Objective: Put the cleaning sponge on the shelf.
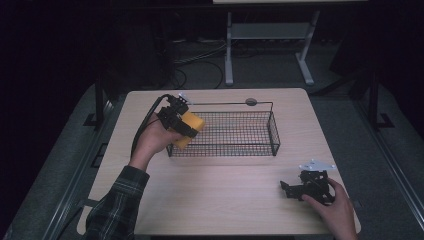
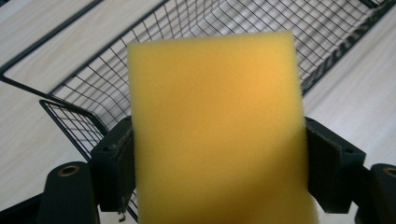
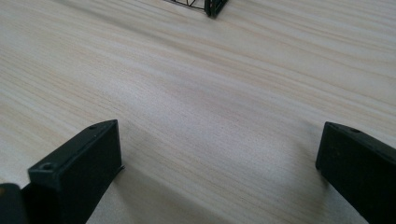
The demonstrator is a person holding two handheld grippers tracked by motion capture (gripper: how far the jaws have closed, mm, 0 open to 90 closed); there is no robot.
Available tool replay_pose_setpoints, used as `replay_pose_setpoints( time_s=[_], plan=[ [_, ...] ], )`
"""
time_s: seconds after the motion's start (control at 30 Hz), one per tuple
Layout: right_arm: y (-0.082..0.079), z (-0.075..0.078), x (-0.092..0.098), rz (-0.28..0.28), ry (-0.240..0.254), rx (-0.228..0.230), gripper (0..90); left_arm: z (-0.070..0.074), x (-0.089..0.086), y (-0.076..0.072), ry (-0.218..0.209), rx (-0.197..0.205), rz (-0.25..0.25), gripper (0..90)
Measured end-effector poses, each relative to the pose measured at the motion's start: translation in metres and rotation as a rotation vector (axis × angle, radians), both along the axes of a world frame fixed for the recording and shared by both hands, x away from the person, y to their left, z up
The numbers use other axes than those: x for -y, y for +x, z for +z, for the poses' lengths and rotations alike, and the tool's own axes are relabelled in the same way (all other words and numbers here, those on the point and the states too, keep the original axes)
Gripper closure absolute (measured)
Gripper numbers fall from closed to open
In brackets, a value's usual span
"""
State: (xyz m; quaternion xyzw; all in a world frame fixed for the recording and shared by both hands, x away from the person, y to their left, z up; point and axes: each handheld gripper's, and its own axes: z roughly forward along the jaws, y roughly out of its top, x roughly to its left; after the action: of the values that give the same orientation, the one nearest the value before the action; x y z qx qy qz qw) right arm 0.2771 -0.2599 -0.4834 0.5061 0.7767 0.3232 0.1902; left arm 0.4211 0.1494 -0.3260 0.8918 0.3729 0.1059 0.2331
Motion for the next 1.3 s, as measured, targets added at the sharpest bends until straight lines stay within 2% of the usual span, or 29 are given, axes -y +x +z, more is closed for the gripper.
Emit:
replay_pose_setpoints(
  time_s=[0.23, 0.5, 0.63, 1.3],
  plan=[
    [0.000, 0.000, 0.000, 0.001, 0.000, 0.000, 0.0, -0.004, -0.002, 0.016, -0.008, -0.006, 0.009, 22.5],
    [0.000, 0.000, 0.000, 0.002, -0.002, 0.002, 0.0, -0.015, 0.003, 0.034, 0.011, -0.021, 0.015, 22.5],
    [0.000, 0.000, 0.000, 0.002, -0.002, 0.003, 0.0, -0.021, 0.004, 0.041, 0.000, -0.023, 0.024, 22.5],
    [0.000, 0.000, 0.000, 0.003, -0.003, 0.004, 0.0, -0.049, 0.008, 0.055, 0.029, -0.045, 0.021, 22.4]
  ],
)
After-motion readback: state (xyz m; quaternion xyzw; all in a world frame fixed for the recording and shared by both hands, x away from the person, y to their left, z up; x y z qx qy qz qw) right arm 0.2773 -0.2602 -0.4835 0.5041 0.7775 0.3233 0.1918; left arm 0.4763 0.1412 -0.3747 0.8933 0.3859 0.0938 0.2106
